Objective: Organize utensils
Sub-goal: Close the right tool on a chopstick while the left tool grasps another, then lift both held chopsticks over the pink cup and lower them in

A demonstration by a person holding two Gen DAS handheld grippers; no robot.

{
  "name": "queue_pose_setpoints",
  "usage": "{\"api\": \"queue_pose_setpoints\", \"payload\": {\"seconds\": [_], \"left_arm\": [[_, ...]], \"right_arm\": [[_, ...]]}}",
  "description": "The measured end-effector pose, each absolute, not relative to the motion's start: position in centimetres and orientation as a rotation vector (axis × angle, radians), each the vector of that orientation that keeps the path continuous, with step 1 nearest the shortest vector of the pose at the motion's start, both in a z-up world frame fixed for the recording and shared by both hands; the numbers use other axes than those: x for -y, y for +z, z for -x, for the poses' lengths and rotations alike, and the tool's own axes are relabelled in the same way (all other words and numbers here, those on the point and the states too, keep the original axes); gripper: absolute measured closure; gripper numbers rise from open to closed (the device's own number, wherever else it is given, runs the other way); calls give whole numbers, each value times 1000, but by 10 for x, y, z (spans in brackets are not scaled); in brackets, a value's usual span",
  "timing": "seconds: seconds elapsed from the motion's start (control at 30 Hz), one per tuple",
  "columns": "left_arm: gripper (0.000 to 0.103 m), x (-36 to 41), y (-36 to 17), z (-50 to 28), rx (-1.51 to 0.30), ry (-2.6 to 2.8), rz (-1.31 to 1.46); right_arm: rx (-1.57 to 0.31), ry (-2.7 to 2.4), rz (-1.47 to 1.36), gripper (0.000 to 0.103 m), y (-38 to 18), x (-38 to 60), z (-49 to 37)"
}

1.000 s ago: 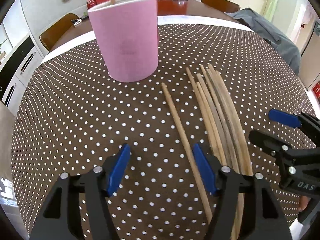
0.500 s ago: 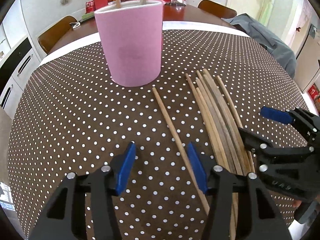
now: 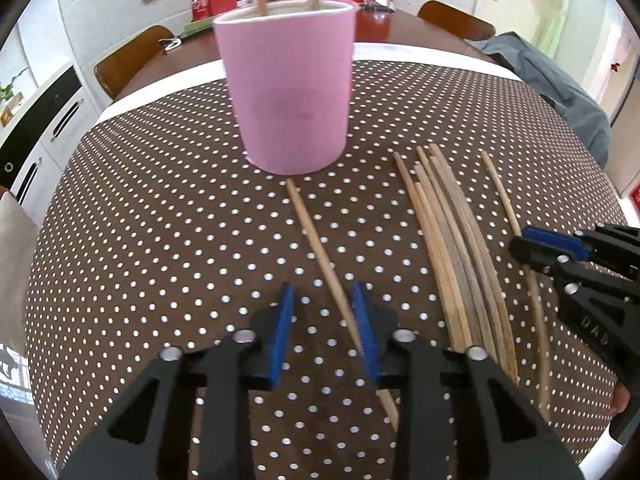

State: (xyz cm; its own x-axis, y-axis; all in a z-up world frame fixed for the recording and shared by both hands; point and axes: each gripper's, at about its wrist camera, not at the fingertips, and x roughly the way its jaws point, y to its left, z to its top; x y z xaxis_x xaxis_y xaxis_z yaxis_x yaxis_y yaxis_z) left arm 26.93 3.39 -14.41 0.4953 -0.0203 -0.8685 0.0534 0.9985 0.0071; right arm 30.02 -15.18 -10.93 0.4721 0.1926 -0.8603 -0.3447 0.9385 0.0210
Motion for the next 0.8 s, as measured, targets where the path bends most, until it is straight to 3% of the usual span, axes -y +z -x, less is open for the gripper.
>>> {"api": "queue_pose_setpoints", "payload": {"seconds": [0.03, 0.13, 0.47, 0.8], "left_arm": [[92, -37, -144, -269, -1054, -40, -25], [98, -42, -144, -265, -1056, -36, -17], [98, -48, -131, -246, -976, -94, 52], [98, -41, -78, -217, -714, -180, 86]], "right_arm": [[-1033, 336, 151, 96, -109, 154, -303], [-1039, 347, 122, 97, -110, 162, -309], [-995, 406, 9, 97, -102, 181, -304], [-804, 511, -130, 97, -58, 191, -275]]}}
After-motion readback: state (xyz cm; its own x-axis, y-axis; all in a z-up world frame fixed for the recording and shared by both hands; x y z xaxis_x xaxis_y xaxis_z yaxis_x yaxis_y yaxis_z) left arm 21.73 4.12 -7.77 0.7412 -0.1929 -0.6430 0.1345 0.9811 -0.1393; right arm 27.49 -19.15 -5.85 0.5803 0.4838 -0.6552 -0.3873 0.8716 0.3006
